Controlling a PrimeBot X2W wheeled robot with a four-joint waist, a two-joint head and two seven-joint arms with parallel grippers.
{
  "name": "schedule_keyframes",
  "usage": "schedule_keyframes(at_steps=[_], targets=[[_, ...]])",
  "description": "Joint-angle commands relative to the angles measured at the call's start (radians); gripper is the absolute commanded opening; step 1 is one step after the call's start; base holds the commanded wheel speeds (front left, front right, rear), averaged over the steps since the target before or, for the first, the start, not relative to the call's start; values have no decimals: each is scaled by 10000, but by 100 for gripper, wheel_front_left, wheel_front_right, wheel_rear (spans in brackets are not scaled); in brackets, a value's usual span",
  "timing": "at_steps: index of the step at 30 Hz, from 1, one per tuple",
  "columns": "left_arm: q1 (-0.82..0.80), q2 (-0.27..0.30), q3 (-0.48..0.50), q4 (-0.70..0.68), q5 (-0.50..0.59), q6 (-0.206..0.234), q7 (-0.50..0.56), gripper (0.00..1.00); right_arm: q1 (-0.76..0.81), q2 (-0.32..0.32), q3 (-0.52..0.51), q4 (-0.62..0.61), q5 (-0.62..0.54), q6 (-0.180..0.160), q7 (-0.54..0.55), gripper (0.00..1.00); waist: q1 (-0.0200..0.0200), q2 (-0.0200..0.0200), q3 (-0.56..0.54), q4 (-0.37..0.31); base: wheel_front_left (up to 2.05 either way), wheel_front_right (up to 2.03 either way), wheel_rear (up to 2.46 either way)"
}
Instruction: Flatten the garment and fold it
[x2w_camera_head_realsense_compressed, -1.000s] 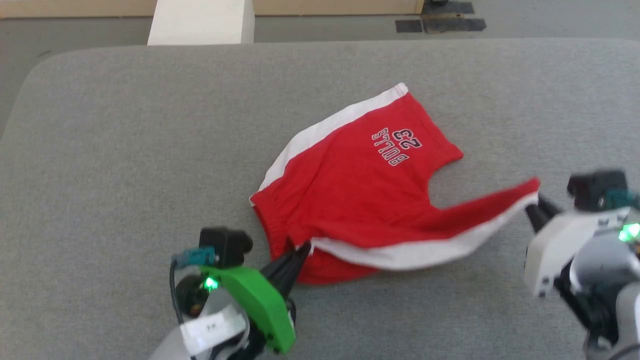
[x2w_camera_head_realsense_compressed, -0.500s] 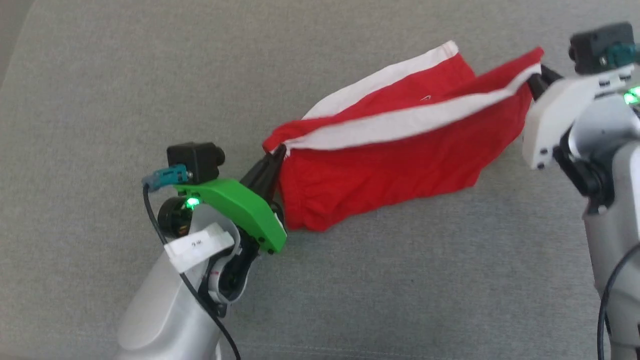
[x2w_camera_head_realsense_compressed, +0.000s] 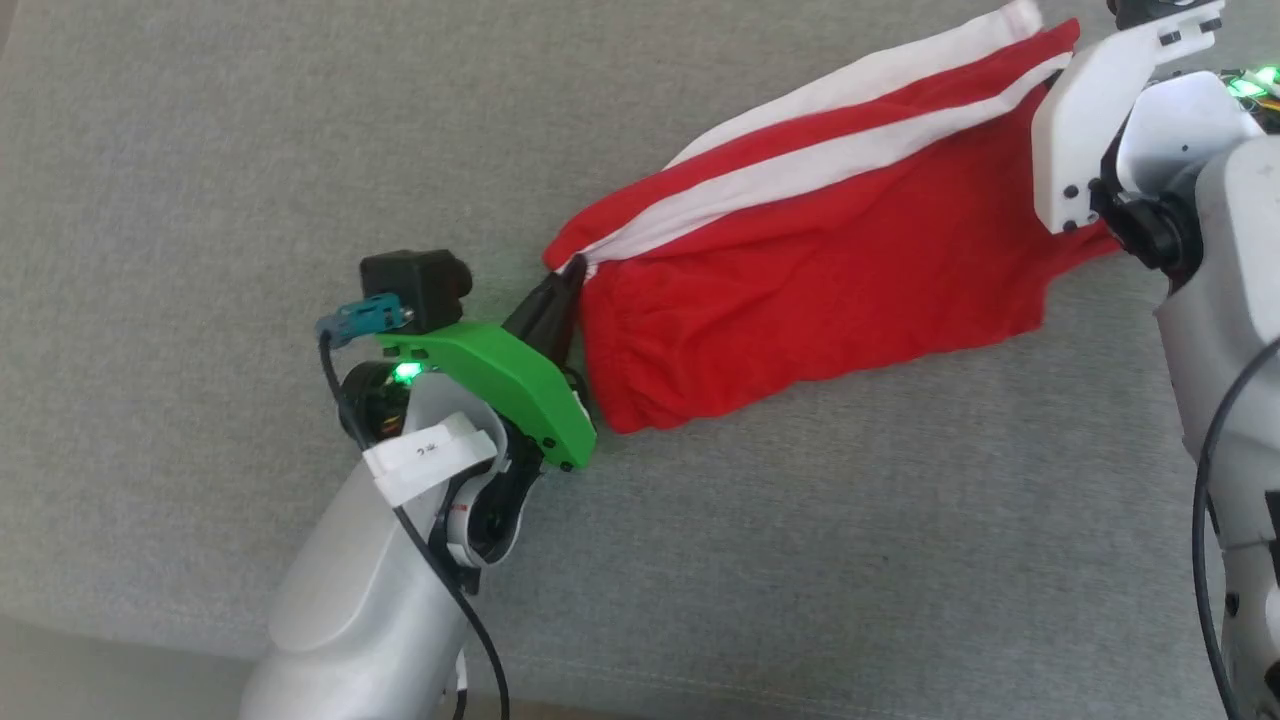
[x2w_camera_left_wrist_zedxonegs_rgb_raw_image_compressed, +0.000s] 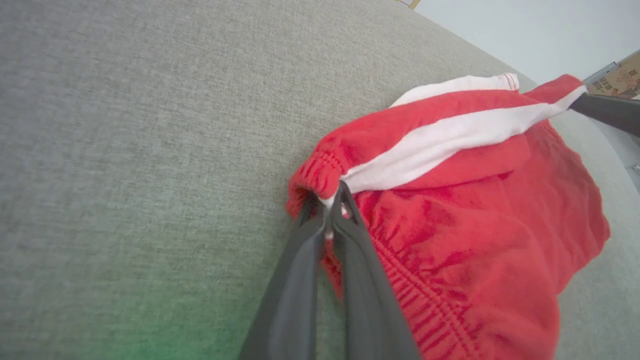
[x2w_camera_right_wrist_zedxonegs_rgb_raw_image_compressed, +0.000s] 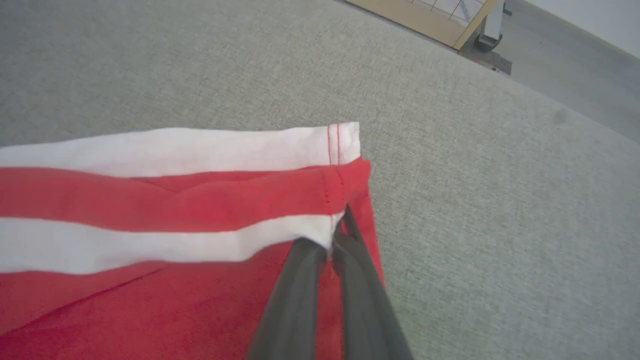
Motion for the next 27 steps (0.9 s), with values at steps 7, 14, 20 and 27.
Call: schedule_keyframes(at_steps=[7,14,20,27], targets=[[-208,-40,-330,267,26,-225,478,0,-820,88,-81,1493,8,-13,811,0,-1,0,290,347,0,0,0],[-103,-44,-410,170,56,-409,123,100,-745,204,109,1759,510,-13,750,100,-1,0,-134,273,0,0,0],[437,-5,-202,46,416,-467,-1493,100,126,148,318,1261,1050,-13,-1129,100,-1,0,-985,88,0,0,0],[1318,131,144,177,804,-497,-3426,100,1575,329,-161,775,1800,-13,-3166,100,-1,0,-2040,-99,0,0,0]])
